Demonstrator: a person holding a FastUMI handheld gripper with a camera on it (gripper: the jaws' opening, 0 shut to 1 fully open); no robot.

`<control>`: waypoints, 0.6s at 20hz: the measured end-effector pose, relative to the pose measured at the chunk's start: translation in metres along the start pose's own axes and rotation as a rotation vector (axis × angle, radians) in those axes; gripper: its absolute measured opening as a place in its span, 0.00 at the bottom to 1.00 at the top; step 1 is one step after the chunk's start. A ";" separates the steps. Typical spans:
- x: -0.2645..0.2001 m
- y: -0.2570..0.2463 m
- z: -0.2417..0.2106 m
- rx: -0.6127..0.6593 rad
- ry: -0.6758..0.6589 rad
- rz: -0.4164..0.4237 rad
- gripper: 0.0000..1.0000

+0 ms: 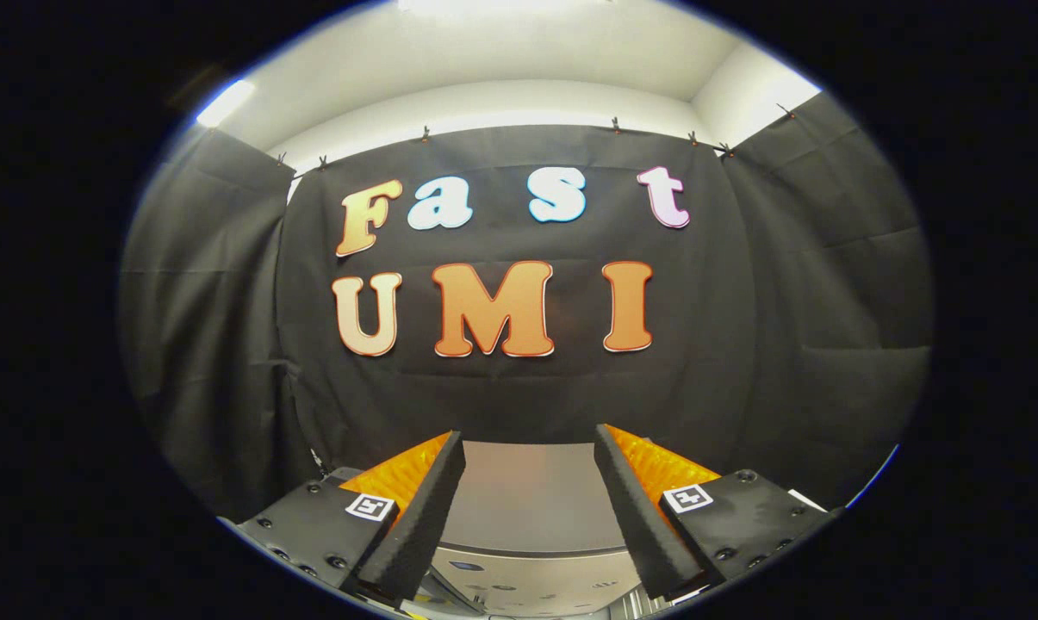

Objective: Put the clothes into the washing machine and then close the washing machine lid.

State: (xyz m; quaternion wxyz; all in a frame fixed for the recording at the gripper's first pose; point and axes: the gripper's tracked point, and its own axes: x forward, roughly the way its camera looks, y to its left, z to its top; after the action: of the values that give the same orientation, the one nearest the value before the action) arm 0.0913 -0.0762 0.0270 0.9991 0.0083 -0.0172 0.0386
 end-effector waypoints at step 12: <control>0.004 -0.011 0.006 -0.017 -0.023 -0.037 0.98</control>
State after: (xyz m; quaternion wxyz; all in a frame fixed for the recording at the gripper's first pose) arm 0.0962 -0.0871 0.0332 0.9994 0.0008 -0.0289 0.0200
